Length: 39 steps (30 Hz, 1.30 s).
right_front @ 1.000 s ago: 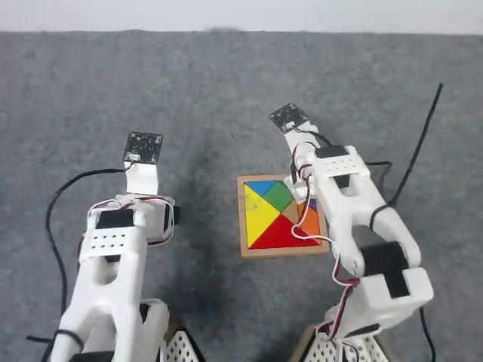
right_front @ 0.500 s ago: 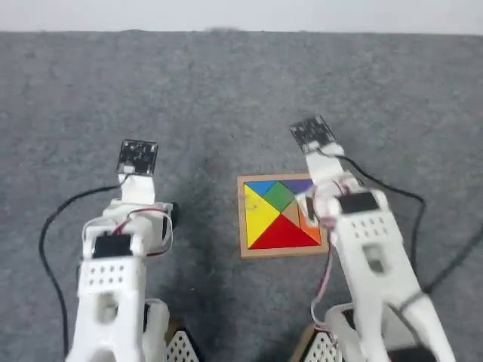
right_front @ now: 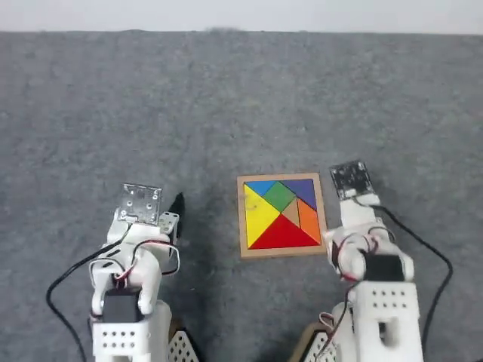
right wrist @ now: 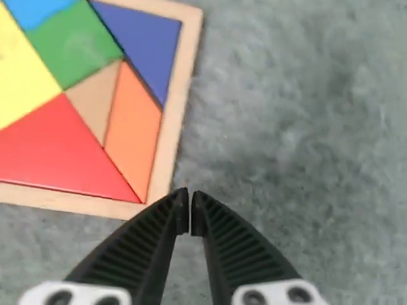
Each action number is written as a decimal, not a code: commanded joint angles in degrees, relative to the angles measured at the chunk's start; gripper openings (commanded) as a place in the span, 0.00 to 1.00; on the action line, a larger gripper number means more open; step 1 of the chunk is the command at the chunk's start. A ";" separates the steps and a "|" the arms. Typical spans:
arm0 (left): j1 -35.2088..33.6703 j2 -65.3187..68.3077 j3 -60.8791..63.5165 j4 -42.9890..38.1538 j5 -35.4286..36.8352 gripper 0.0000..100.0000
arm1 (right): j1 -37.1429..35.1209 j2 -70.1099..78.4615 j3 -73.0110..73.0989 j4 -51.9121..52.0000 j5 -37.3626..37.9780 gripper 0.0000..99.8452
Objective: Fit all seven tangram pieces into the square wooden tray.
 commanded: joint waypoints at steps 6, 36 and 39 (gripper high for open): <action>0.35 0.18 1.80 0.62 0.62 0.20 | 5.49 -13.85 8.70 0.22 -0.09 0.03; 0.44 -0.35 1.80 17.67 0.79 0.20 | 12.00 -30.90 18.20 5.58 -0.09 0.03; 0.44 -0.35 1.80 17.67 0.79 0.20 | 11.91 -30.90 18.20 5.49 -0.09 0.03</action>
